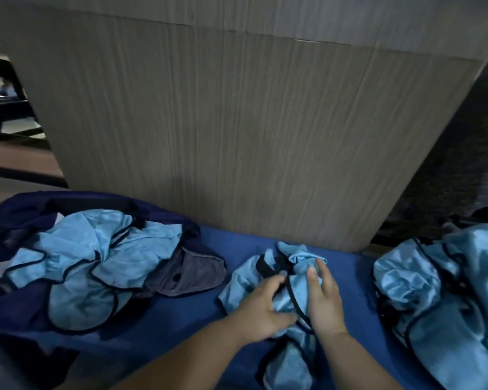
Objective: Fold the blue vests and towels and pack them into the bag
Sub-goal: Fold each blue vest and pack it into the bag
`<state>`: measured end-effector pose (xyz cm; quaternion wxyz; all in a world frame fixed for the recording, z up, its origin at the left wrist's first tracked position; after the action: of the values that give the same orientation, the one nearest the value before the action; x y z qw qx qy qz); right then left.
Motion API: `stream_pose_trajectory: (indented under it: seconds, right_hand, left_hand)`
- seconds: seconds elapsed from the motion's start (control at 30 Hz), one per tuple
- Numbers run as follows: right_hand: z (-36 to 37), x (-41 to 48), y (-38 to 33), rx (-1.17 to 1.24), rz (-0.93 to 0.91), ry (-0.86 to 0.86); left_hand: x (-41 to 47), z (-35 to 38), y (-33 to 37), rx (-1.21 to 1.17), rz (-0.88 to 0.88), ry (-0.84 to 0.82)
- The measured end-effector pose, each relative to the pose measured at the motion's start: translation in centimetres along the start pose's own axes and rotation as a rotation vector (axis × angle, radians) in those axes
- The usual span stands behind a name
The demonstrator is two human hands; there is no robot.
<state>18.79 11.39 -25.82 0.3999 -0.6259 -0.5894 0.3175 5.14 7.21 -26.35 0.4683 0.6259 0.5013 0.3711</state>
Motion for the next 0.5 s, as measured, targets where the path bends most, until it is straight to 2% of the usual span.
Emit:
stream_pose_trajectory:
  seconds: [0.03,0.07,0.13,0.2,0.23,0.3,0.4,0.5]
  right_hand:
    - [-1.0,0.1,0.3,-0.087,-0.002,0.033]
    - [-1.7,0.2,0.5,-0.162,-0.007,0.048]
    - [-2.3,0.3,0.7,-0.253,-0.004,0.008]
    - [-1.9,0.2,0.7,-0.242,0.015,-0.092]
    - [-1.3,0.0,0.6,-0.222,0.028,-0.153]
    - [0.2,-0.8,0.7,-0.233,0.040,-0.261]
    - [1.8,-1.9,0.9,-0.254,0.036,-0.324]
    - [1.6,-2.7,0.6,-0.063,0.092,-0.348]
  left_hand:
    - [-0.3,-0.5,0.4,0.032,0.020,0.043]
    - [-0.7,-1.8,1.2,0.096,0.085,0.164]
    - [-2.1,-5.5,2.0,0.253,0.162,0.518]
    - [-3.1,-7.4,1.2,0.327,0.071,0.727]
    - [-3.1,-7.4,0.4,0.290,-0.030,0.730]
    - [-2.6,-5.6,-1.5,0.036,-0.192,0.622]
    - [-1.5,-1.0,-2.0,-0.396,-0.253,0.492]
    - [-0.4,2.6,-1.5,-0.683,-0.273,0.444]
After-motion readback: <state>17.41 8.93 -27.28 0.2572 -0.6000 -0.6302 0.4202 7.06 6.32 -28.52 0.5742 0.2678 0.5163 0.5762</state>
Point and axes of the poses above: each hand's wrist, its own x-axis towards the middle knuckle, its own z-axis out of the palm, y = z × x, the point moved 9 cm from there along x, towards the middle knuckle, and after that the axes turned 6 degrees about -x, right-handed, at the moved point
